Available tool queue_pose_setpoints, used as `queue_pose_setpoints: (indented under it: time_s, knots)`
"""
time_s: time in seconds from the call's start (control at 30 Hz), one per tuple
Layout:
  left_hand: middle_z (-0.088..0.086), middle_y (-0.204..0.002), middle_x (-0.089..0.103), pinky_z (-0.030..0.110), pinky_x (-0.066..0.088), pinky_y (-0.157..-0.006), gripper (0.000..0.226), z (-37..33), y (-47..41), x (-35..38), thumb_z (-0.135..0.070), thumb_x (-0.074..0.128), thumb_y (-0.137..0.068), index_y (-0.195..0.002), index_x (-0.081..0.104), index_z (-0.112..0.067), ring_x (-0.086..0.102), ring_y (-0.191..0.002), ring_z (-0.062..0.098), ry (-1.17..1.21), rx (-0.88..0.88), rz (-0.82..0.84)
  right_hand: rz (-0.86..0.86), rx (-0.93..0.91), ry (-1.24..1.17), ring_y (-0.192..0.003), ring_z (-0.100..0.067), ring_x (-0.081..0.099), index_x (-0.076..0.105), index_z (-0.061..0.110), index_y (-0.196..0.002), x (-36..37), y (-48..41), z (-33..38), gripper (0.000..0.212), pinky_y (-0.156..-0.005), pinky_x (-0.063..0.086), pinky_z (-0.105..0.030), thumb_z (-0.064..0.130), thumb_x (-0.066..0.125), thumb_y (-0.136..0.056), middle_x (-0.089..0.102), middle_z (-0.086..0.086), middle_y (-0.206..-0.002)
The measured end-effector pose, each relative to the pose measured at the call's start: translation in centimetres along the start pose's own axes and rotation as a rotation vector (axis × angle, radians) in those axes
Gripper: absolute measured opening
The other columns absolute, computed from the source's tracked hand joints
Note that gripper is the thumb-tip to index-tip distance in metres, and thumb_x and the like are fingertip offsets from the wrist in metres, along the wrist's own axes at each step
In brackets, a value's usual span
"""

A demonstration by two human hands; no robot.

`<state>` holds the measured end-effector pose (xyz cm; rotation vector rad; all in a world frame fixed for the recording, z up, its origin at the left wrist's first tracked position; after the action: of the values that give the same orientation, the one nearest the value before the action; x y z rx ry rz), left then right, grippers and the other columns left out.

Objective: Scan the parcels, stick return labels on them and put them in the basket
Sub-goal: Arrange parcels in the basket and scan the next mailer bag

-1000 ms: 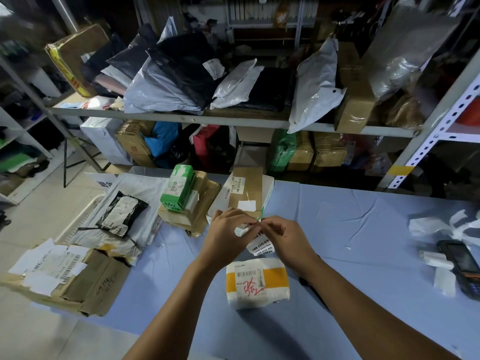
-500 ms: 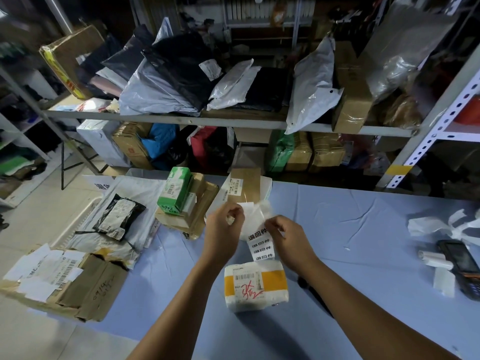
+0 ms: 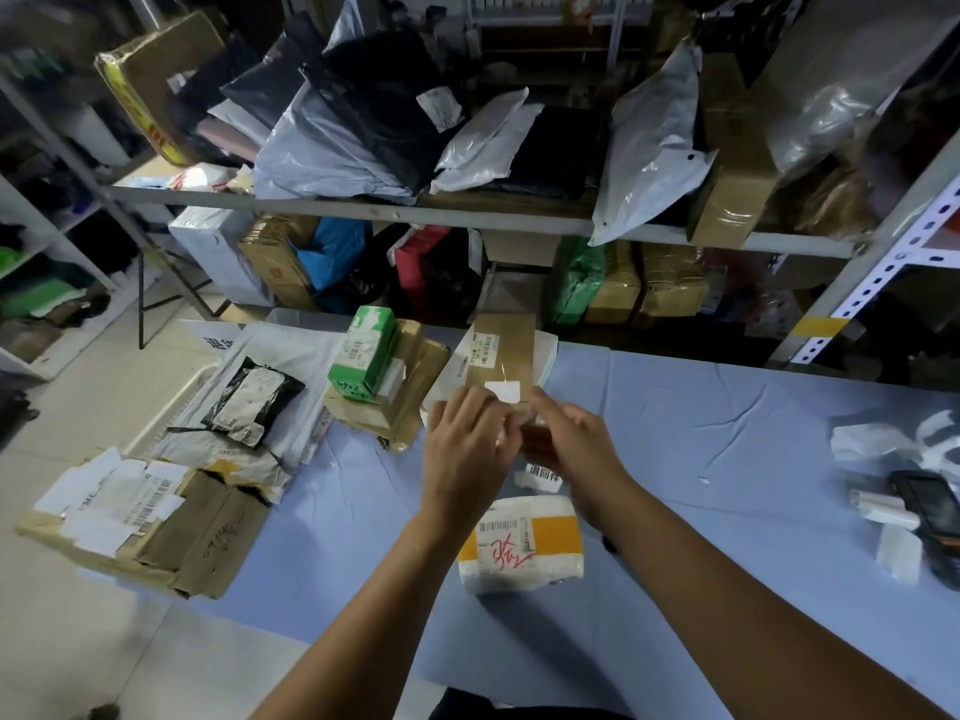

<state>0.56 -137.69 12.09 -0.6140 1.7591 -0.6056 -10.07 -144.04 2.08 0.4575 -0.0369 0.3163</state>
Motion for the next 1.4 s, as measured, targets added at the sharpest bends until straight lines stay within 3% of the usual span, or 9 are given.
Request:
queue_pose_setpoints:
  time_s: [0.2, 0.3, 0.4, 0.47, 0.73, 0.9, 1.1, 1.27, 1.4]
  knots:
    - [0.010, -0.117, 0.062, 0.033, 0.044, -0.083, 0.026, -0.9, 3.6, 1.4, -0.030, 0.067, -0.088, -0.107, 0.064, -0.012, 0.057, -0.108, 0.026, 0.076, 0.137, 0.145, -0.076, 0.000, -0.018, -0.086, -0.019, 0.074, 0.064, 0.017, -0.108, -1.0, 0.3, -0.3, 0.027, -0.066, 0.060, -0.025, 0.007, 0.075, -0.086, 0.072, -0.009, -0.103]
    - [-0.007, -0.123, 0.060, 0.021, 0.046, -0.084, 0.048, 3.1, 5.5, 2.7, -0.051, 0.068, -0.083, -0.123, 0.051, -0.030, 0.058, -0.110, 0.011, 0.484, -0.365, 0.307, -0.022, -0.053, 0.125, -0.090, -0.018, 0.073, 0.062, 0.022, -0.112, -1.7, 0.4, -1.1, 0.033, -0.065, 0.059, -0.025, 0.008, 0.076, -0.086, 0.073, -0.006, -0.102]
    - [0.000, -0.096, 0.075, 0.017, 0.051, -0.066, 0.032, 5.4, 8.8, 5.1, -0.029, 0.072, -0.089, -0.117, 0.056, -0.025, 0.070, -0.086, 0.007, 1.073, -0.914, 0.290, 0.081, -0.072, 0.298, -0.087, -0.017, 0.074, 0.062, 0.035, -0.107, -1.4, 0.9, -2.5, 0.033, -0.069, 0.061, -0.029, 0.016, 0.078, -0.085, 0.075, -0.001, -0.096]
    - [0.005, -0.084, 0.075, 0.016, 0.050, -0.060, 0.025, 6.3, 9.7, 5.4, -0.010, 0.074, -0.086, -0.108, 0.063, -0.015, 0.071, -0.075, 0.010, 1.085, -1.018, 0.252, 0.099, -0.088, 0.401, -0.082, -0.011, 0.074, 0.061, 0.037, -0.107, -1.4, 1.3, -3.2, 0.032, -0.068, 0.059, -0.025, 0.020, 0.078, -0.085, 0.075, 0.003, -0.090]
    - [-0.006, -0.073, 0.068, 0.010, 0.045, -0.056, 0.014, 5.7, 11.0, 5.8, -0.003, 0.074, -0.082, -0.091, 0.072, -0.014, 0.062, -0.062, 0.001, 0.582, -0.787, 0.351, -0.059, 0.117, 0.373, -0.065, -0.012, 0.074, 0.071, 0.009, -0.091, -3.5, 1.7, -7.3, 0.013, -0.062, 0.060, -0.025, 0.011, 0.081, -0.081, 0.075, -0.004, -0.079]
    - [-0.009, -0.074, 0.067, 0.006, 0.043, -0.058, 0.015, 4.8, 12.6, 6.3, -0.005, 0.071, -0.082, -0.092, 0.074, -0.015, 0.061, -0.061, -0.002, 0.471, -0.704, 0.459, -0.127, 0.128, 0.527, -0.072, -0.016, 0.074, 0.074, 0.020, -0.078, -4.3, 2.3, -8.8, 0.011, -0.074, 0.062, -0.042, 0.013, 0.082, -0.080, 0.075, 0.000, -0.081]
    - [-0.006, -0.081, 0.067, 0.005, 0.045, -0.061, 0.011, 5.0, 14.5, 6.4, -0.004, 0.070, -0.083, -0.092, 0.074, -0.009, 0.060, -0.065, 0.003, 0.413, -0.692, 0.480, -0.145, 0.066, 0.686, -0.075, -0.013, 0.070, 0.072, 0.017, -0.086, -3.1, 3.2, -10.0, 0.015, -0.070, 0.060, -0.031, 0.018, 0.083, -0.076, 0.073, 0.001, -0.078]
    - [0.007, -0.090, 0.069, 0.031, 0.053, -0.069, 0.008, 4.6, 15.4, 7.0, -0.001, 0.067, -0.084, -0.088, 0.072, -0.005, 0.063, -0.075, 0.023, 0.354, -0.604, 0.550, -0.141, -0.014, 0.800, -0.067, -0.007, 0.061, 0.063, 0.021, -0.082, -2.0, 3.4, -10.5, 0.018, -0.057, 0.045, -0.013, 0.014, 0.079, -0.080, 0.065, 0.006, -0.074]
    - [0.009, -0.099, 0.063, 0.041, 0.051, -0.069, 0.011, 3.8, 15.7, 7.5, -0.006, 0.061, -0.090, -0.092, 0.071, -0.004, 0.061, -0.083, 0.031, 0.262, -0.503, 0.625, -0.093, -0.084, 0.976, -0.080, -0.016, 0.062, 0.064, 0.022, -0.085, -0.7, 3.2, -10.5, 0.010, -0.067, 0.052, -0.027, 0.018, 0.073, -0.085, 0.065, 0.005, -0.082]
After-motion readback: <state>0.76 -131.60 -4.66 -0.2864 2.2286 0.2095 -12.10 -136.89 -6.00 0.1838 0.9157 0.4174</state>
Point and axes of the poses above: each hand's wrist, its own y-axis away from the middle knuckle, its own x-axis out of the palm, z = x × y, the point moved 10 cm from there along -y, towards the middle knuckle
